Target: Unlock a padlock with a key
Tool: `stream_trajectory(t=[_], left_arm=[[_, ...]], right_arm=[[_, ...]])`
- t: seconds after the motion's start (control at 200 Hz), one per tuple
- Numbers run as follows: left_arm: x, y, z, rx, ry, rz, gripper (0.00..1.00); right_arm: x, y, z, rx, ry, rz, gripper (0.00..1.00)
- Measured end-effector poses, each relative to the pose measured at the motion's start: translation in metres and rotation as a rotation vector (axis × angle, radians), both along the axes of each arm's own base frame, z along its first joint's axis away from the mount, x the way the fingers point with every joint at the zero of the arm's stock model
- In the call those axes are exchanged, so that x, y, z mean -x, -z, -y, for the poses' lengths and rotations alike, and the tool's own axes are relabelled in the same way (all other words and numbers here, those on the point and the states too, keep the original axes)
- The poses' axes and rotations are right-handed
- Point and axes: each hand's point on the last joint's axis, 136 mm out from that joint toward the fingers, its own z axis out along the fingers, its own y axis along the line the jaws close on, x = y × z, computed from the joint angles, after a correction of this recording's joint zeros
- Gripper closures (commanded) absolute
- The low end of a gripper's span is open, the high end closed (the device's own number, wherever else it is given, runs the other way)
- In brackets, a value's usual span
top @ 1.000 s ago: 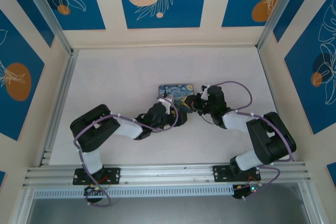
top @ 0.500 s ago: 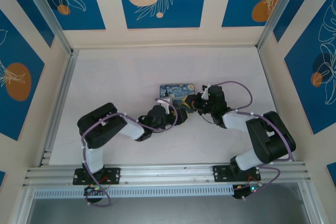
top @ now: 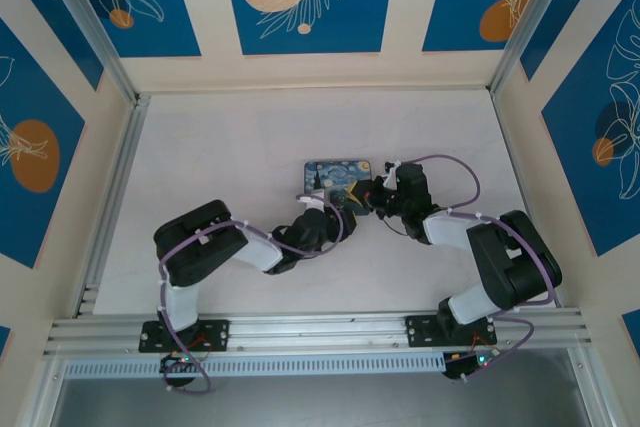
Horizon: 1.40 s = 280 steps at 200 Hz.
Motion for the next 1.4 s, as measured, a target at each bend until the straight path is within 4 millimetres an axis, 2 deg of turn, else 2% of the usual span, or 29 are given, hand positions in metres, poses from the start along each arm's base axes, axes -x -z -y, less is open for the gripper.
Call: stream_trajectory(t=[0.135,0.405,0.74,0.985,1.265,1.4], left_arm=[[-0.002,0.000,-0.001,0.008,-0.021,0.005,0.50],[0.003,-0.002,-0.001,0.035,-0.019,0.018,0.47],[0.006,-0.002,0.002,0.037,-0.007,0.018,0.50],[0.006,-0.006,0.006,0.034,-0.010,0.031,0.31],[0.001,-0.007,0.007,0.016,-0.042,0.031,0.27],[0.001,-0.007,0.005,-0.046,-0.037,0.046,0.19]], right_arm=[[0.000,0.000,0.000,-0.001,0.000,0.000,1.00],[-0.001,0.000,0.001,-0.006,-0.003,-0.003,1.00],[-0.004,0.000,0.000,-0.028,-0.005,0.006,1.00],[-0.005,0.000,0.000,-0.036,-0.010,0.008,1.00],[-0.007,0.000,0.001,-0.045,-0.006,0.005,1.00],[-0.007,0.000,0.002,-0.047,-0.007,0.005,1.00]])
